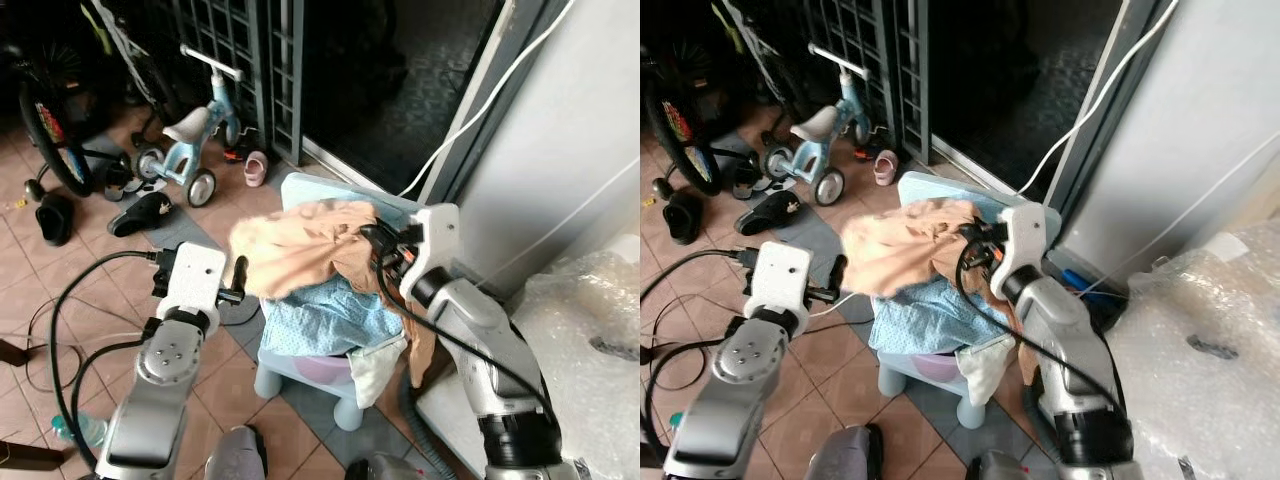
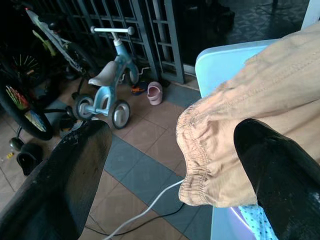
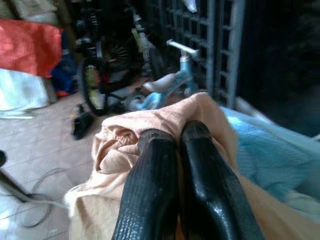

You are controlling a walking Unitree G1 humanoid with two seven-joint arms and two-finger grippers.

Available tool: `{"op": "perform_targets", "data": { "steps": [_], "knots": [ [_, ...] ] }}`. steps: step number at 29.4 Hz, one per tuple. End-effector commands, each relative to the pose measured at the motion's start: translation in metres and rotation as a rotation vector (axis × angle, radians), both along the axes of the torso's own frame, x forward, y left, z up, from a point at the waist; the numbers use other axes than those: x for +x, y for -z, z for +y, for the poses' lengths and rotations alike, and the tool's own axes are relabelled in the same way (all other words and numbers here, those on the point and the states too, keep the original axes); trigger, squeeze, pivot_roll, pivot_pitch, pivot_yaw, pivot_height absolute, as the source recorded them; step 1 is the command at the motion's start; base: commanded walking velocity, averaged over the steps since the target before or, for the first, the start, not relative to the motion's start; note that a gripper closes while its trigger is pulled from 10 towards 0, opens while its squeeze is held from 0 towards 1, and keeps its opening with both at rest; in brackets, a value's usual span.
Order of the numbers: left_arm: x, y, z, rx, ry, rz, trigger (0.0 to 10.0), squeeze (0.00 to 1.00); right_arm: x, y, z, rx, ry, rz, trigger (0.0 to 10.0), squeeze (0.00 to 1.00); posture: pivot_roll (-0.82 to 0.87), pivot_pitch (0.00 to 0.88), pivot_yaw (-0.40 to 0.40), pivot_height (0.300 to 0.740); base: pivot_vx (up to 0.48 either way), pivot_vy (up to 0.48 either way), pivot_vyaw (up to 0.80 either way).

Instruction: Clothes washing

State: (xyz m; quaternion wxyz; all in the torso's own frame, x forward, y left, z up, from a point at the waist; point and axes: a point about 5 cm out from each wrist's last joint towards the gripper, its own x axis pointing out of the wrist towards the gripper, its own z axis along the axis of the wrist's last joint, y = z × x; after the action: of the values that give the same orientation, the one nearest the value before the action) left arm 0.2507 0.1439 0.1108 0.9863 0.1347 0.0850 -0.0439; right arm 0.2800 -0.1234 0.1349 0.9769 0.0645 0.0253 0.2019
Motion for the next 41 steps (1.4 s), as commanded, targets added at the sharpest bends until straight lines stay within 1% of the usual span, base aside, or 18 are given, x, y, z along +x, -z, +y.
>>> {"op": "perform_targets", "data": {
  "steps": [1, 2, 3, 6, 8, 10, 13, 16, 20, 23, 31, 34, 36, 41],
  "knots": [
    [0.002, -0.001, -0.004, 0.003, 0.017, -0.022, 10.0, 0.0, -0.001, -0.012, -0.007, -0.014, 0.09, -0.065, 10.0, 0.0, -0.01, 0.0, -0.016, 0.74, 0.0, 0.0, 0.0],
    [0.004, 0.0, -0.005, 0.001, 0.022, -0.021, 10.0, 0.0, 0.001, -0.012, -0.008, -0.013, 0.143, -0.076, 10.0, 0.0, -0.02, 0.0, -0.001, 0.74, 0.0, 0.0, 0.0],
    [0.005, 0.001, -0.005, -0.002, 0.023, -0.02, 10.0, 0.0, 0.002, -0.012, -0.008, -0.011, 0.172, -0.085, 10.0, 0.0, -0.02, 0.0, -0.001, 0.74, 0.0, 0.0, 0.0],
    [0.008, 0.001, -0.005, -0.018, 0.018, -0.018, 10.0, 0.0, 0.003, -0.014, -0.007, -0.017, 0.202, -0.101, 10.0, 0.0, -0.03, 0.0, 0.008, 0.74, 0.0, 0.0, 0.0],
    [0.015, 0.0, -0.008, -0.036, 0.025, -0.028, 10.0, 0.0, 0.007, -0.017, -0.005, -0.044, 0.23, -0.111, 10.0, 0.0, -0.04, 0.0, 0.012, 0.74, 0.0, 0.0, -0.2],
    [0.019, -0.002, -0.009, -0.043, 0.028, -0.038, 10.0, 0.0, 0.008, -0.017, -0.013, -0.075, 0.27, -0.12, 10.0, 0.0, -0.04, 0.0, 0.008, 0.74, 0.0, 0.0, -0.76],
    [0.019, 0.0, -0.007, -0.041, 0.019, -0.04, 10.0, 0.0, 0.003, -0.012, -0.023, -0.113, 0.324, -0.113, 10.0, 0.0, -0.04, 0.0, 0.013, 0.74, 0.0, 0.0, -0.76],
    [0.017, 0.003, -0.008, -0.045, 0.022, -0.034, 10.0, 0.0, 0.001, -0.008, -0.025, -0.12, 0.347, -0.109, 10.0, 0.0, -0.04, 0.0, 0.019, 0.74, 0.0, -0.183, -0.76],
    [0.016, 0.005, -0.01, -0.045, 0.034, -0.029, 10.0, 0.0, 0.001, -0.007, -0.023, -0.121, 0.355, -0.11, 10.0, 0.0, -0.04, 0.0, 0.024, 0.74, 0.0, -0.275, -0.77],
    [0.017, 0.004, -0.009, -0.043, 0.035, -0.035, 10.0, 0.0, 0.003, -0.009, -0.021, -0.121, 0.355, -0.122, 10.0, 0.0, -0.04, 0.0, 0.025, 0.74, 0.0, -0.301, -0.77],
    [0.018, 0.005, -0.006, -0.034, 0.032, -0.029, 10.0, 0.0, 0.009, -0.016, -0.021, -0.12, 0.354, -0.152, 10.0, 0.0, -0.05, 0.0, 0.029, 0.74, 0.0, -0.382, -0.65],
    [0.017, 0.006, -0.006, -0.03, 0.035, -0.027, 10.0, 0.0, 0.011, -0.018, -0.019, -0.115, 0.354, -0.16, 10.0, 0.0, -0.04, 0.0, 0.027, 0.74, 0.0, -0.454, -0.14],
    [0.016, 0.006, -0.006, -0.034, 0.029, -0.026, 10.0, 0.0, 0.01, -0.017, -0.014, -0.117, 0.335, -0.159, 10.0, 0.0, -0.04, 0.0, 0.023, 0.74, 0.0, -0.48, 0.0],
    [0.015, 0.006, -0.005, -0.034, 0.028, -0.026, 10.0, 0.0, 0.011, -0.017, -0.01, -0.121, 0.297, -0.164, 10.0, 0.0, -0.04, 0.0, 0.024, 0.74, 0.0, -0.368, 0.0]
  ]
}}
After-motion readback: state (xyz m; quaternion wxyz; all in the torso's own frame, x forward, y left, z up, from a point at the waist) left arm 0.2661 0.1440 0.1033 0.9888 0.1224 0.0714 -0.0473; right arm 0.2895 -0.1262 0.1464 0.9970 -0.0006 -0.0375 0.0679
